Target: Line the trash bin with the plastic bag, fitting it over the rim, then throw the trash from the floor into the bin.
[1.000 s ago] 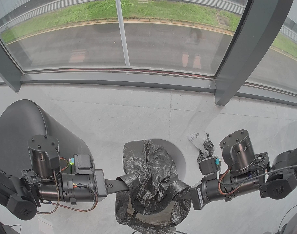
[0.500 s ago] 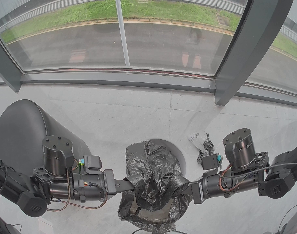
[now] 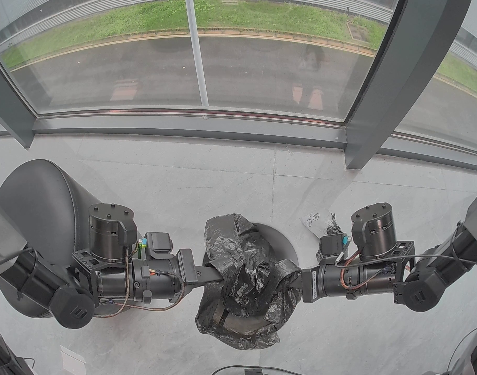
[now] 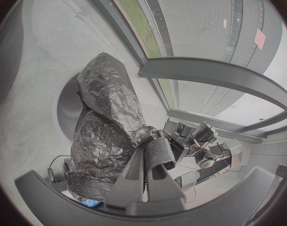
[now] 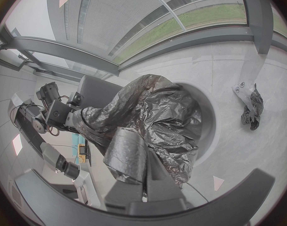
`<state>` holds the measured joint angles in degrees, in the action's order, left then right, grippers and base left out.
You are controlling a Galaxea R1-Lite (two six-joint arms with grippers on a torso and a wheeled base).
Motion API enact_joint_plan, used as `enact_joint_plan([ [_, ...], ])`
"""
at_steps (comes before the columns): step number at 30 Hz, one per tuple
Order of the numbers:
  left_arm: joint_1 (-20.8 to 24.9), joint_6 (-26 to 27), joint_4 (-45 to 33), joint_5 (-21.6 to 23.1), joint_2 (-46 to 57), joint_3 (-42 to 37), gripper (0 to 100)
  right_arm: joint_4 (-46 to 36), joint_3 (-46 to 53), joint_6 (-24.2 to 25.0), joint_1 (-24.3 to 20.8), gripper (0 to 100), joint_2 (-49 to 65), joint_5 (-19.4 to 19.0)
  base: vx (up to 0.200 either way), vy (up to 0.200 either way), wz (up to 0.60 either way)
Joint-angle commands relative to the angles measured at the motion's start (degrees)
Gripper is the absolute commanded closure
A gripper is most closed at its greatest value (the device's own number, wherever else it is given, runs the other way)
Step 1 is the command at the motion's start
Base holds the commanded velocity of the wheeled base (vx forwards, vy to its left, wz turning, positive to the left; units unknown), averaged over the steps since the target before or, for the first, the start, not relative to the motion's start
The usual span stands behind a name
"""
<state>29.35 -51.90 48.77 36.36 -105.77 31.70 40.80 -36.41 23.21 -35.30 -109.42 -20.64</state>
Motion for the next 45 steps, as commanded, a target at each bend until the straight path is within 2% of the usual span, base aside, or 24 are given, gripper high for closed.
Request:
enact_joint_plan([
  [1,-2.2,-0.05,0.0,0.11,-2.96,2.85,100,2.09,-1.64,-0.1,1.47,100,-6.24,-0.02,0.0,0.0,0.0],
  [7,-3.34,-0.05,0.62,-0.07,-6.38,5.04,100,4.55,-3.66,-0.18,3.14,100,-8.88,0.07,0.0,0.0,0.0],
  [17,-3.69,-0.22,8.35,-0.07,-10.34,5.83,100,5.43,-5.25,-0.18,6.21,100,-9.93,-0.02,0.0,0.0,0.0],
  [24,-3.52,-0.4,8.35,-0.07,-10.34,4.52,100,5.52,-0.76,-1.59,6.3,100,-9.05,0.07,0.0,0.0,0.0],
  [26,-3.52,-0.31,8.35,0.02,-10.51,3.64,100,7.27,2.75,-3.87,6.39,100,-8.97,0.42,0.0,0.0,0.0],
  [31,-3.43,-0.22,8.44,0.2,-12.1,3.46,100,19.32,9.61,-3.87,6.48,100,-10.99,1.57,0.0,0.0,0.0],
  [34,-3.08,-0.22,8.44,0.29,-12.01,3.46,100,22.83,11.72,-4.05,6.74,100,-12.22,2.53,0.0,0.0,0.0],
  [45,-2.2,-0.31,8.44,0.29,-11.83,3.37,100,23.53,16.64,-4.31,7.79,100,-12.04,2.88,0.0,0.0,0.0],
])
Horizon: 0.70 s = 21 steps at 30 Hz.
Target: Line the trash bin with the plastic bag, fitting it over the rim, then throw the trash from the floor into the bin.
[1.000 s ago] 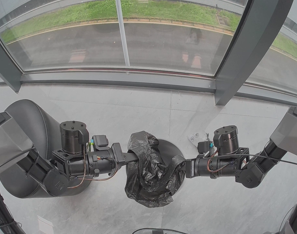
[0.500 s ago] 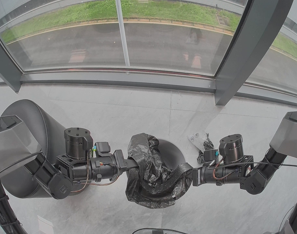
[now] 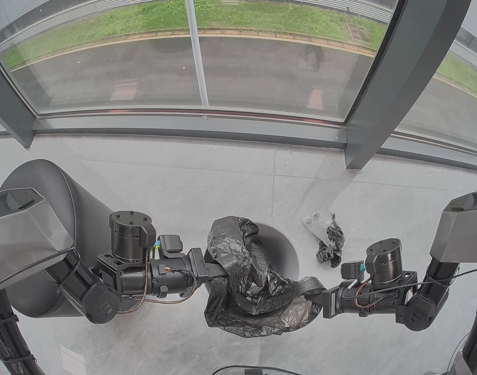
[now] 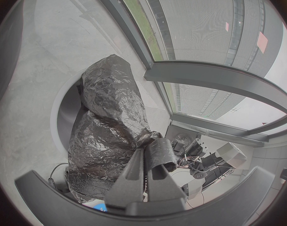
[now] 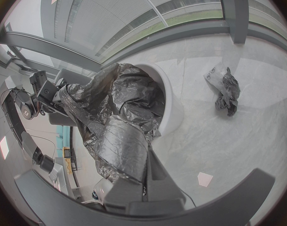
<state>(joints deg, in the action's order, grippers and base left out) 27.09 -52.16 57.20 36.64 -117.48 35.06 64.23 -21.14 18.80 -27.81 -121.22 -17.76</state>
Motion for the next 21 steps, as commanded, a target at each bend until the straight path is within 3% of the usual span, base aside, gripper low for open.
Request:
enact_joint_plan([
  [1,0.07,-0.04,0.02,0.01,-0.12,0.01,100,0.1,1.36,0.1,0.3,100,-0.33,0.01,0.0,0.0,0.0],
  [12,0.42,-0.13,0.02,0.01,0.15,-0.17,100,3.44,1.98,0.01,0.74,100,-1.47,0.18,0.0,0.0,0.0],
  [13,0.42,-0.13,0.02,0.01,0.15,-0.17,100,3.44,2.07,0.01,0.74,0,-1.47,0.18,0.0,0.0,0.0],
  [21,0.51,-0.13,0.02,0.01,0.59,-0.26,100,6.52,4.62,0.19,0.65,0,0.73,1.15,0.0,0.0,0.0],
])
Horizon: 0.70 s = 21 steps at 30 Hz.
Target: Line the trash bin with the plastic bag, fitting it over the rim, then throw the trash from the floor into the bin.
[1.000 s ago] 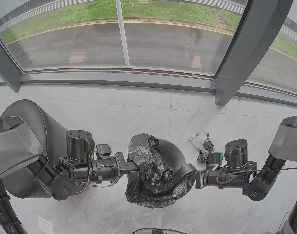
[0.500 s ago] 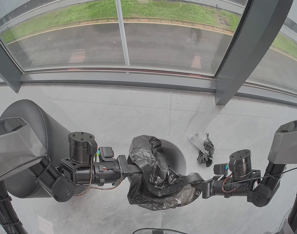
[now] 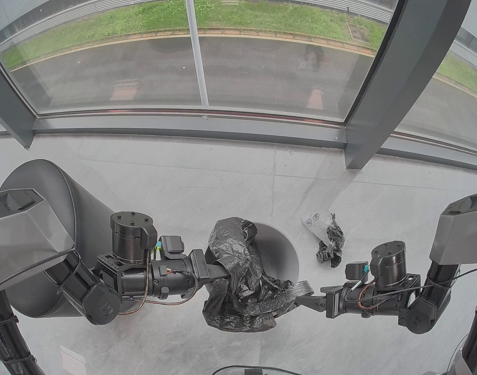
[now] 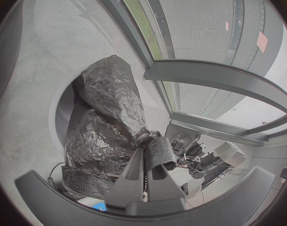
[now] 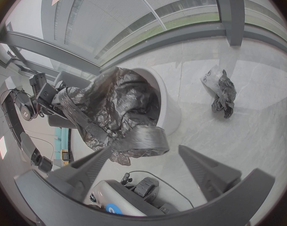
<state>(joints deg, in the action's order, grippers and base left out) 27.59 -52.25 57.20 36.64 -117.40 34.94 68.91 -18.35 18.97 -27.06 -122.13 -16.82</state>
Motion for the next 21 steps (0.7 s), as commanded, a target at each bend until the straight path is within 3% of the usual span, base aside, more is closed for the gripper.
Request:
enact_joint_plan([
  [1,-0.08,-0.05,0.02,-0.08,0.59,-0.13,100,2.89,2.7,0.1,-0.1,0,2.33,0.21,0.0,0.0,0.0],
  [8,0.1,-0.05,0.02,0.01,1.64,-0.66,100,4.39,4.2,-0.42,-1.85,0,10.68,0.21,0.0,0.0,0.0],
  [12,0.45,-0.05,0.02,0.01,1.73,-0.57,100,2.81,1.03,-4.55,-4.49,0,11.65,0.65,0.0,0.0,0.0],
  [15,0.45,-0.05,0.02,0.01,1.73,-0.49,100,-0.36,-1.6,-6.22,-6.77,0,11.38,3.2,0.0,0.0,0.0],
  [17,0.45,-0.05,0.02,0.01,1.73,-0.49,100,-6.34,-7.67,-6.75,-11.52,0,9.89,14.1,0.0,0.0,0.0],
  [18,0.45,-0.05,0.02,0.01,1.73,-0.49,100,-7.39,-9.08,-6.75,-12.58,0,9.27,16.74,0.0,0.0,0.0],
  [19,0.45,-0.05,0.02,-0.08,1.82,-0.49,100,-9.59,-12.41,-7.28,-14.95,0,7.69,22.1,0.0,0.0,0.0],
  [21,0.54,-0.05,0.02,-0.08,2.26,-0.49,100,-11.17,-14.96,-8.77,-16.62,0,6.46,25.35,0.0,0.0,0.0],
])
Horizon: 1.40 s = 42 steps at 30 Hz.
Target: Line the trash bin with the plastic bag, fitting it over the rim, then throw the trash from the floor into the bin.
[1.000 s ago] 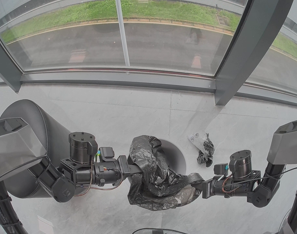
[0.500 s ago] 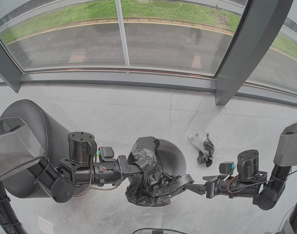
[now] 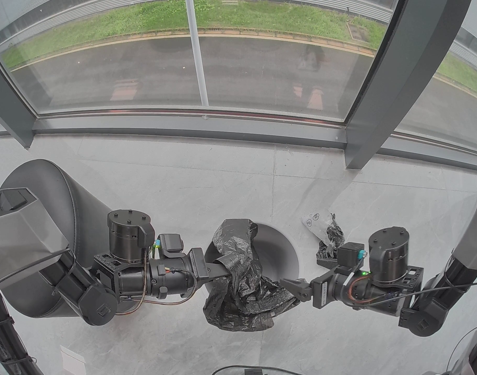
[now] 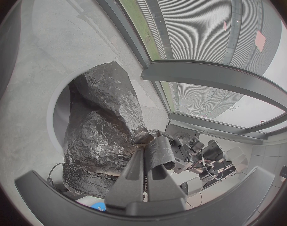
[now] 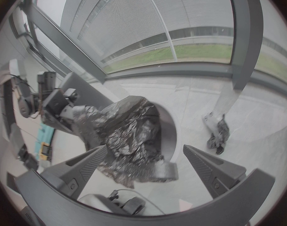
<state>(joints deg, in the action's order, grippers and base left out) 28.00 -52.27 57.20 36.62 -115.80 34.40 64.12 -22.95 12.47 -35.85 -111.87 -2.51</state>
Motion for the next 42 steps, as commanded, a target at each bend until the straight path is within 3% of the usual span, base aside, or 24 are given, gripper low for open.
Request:
enact_joint_plan([
  [1,0.12,-0.02,0.02,-0.06,1.1,0.05,100,-7.78,-12.47,-5.0,-9.32,0,-5.2,13.15,0.0,0.0,0.0],
  [4,0.12,-0.02,0.02,-0.06,1.98,-0.12,100,-9.02,-15.19,-8.34,-11.96,0,-7.83,14.02,0.0,0.0,0.0],
  [14,0.12,-0.99,0.02,-0.06,2.24,-0.12,100,-10.07,-18.09,-8.78,-17.67,0,-14.95,18.42,0.0,0.0,0.0],
  [26,0.12,-0.99,0.02,-0.06,2.24,-0.12,100,-9.63,-17.3,-8.69,-17.67,0,-15.39,18.6,0.0,0.0,0.0],
  [39,0.12,-0.99,0.02,-0.06,2.51,-0.21,100,-9.37,-17.83,-8.69,-14.42,0,-17.33,18.6,0.0,0.0,0.0],
  [40,0.12,-0.99,0.02,-0.06,2.51,-0.3,100,-9.28,-17.65,-8.6,-14.25,100,-17.33,18.6,0.0,0.0,0.0],
  [42,0.12,-0.99,0.02,-0.06,2.51,-0.3,100,-9.28,-17.47,-8.52,-14.25,100,-17.24,18.6,0.0,0.0,0.0],
])
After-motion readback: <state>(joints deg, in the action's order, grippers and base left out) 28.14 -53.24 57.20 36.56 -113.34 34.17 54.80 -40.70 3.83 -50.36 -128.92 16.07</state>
